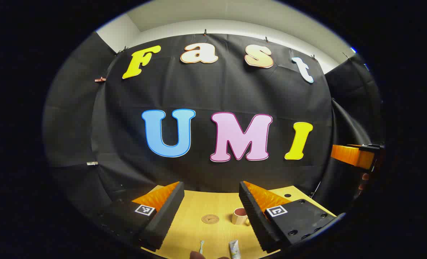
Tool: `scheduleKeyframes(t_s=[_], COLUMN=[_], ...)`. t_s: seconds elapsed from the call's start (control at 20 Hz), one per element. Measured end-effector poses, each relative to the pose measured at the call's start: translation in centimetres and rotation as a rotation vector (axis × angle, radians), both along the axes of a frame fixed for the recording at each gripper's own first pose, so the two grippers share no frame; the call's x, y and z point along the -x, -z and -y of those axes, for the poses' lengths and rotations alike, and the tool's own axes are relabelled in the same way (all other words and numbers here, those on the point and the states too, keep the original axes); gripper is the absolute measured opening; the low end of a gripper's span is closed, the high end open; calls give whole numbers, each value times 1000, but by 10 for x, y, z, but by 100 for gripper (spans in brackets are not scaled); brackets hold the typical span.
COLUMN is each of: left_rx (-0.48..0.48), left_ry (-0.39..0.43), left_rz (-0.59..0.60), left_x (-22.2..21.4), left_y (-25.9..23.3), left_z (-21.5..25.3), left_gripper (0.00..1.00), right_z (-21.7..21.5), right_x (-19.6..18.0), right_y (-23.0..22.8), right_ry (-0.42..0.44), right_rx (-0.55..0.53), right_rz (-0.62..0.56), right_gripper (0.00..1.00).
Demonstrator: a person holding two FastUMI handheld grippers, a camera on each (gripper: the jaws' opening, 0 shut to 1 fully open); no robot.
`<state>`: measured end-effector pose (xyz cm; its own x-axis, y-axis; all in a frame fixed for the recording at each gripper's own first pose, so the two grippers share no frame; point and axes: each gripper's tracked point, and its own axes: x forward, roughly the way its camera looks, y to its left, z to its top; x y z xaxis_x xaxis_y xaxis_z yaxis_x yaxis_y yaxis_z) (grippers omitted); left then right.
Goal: Put the toothbrush and toothpaste on the desktop into the cup, then pick up the cup and place it on the coaster on the desktop.
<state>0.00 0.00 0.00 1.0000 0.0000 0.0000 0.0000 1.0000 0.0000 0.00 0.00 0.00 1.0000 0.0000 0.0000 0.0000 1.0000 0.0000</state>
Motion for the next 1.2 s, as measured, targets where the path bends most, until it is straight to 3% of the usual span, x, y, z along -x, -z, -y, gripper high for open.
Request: scheduleKeyframes(t_s=[0.25,0.7,0.95,1.2], left_rx=[4,3,17,40], left_ry=[5,3,3,9], left_rz=[-4,-37,-83,-163], left_x=[1,6,9,16], left_y=[1,16,44,94], left_z=[2,-13,-42,-71], left_gripper=[96,97,97,97], right_z=[8,-15,-51,-95], right_x=[3,2,7,16], right_y=[-1,24,86,183], right_ry=[24,-21,-73,-130], right_rx=[-19,-3,36,92], right_rz=[4,-64,-248,-489], right_gripper=[98,98,98,98])
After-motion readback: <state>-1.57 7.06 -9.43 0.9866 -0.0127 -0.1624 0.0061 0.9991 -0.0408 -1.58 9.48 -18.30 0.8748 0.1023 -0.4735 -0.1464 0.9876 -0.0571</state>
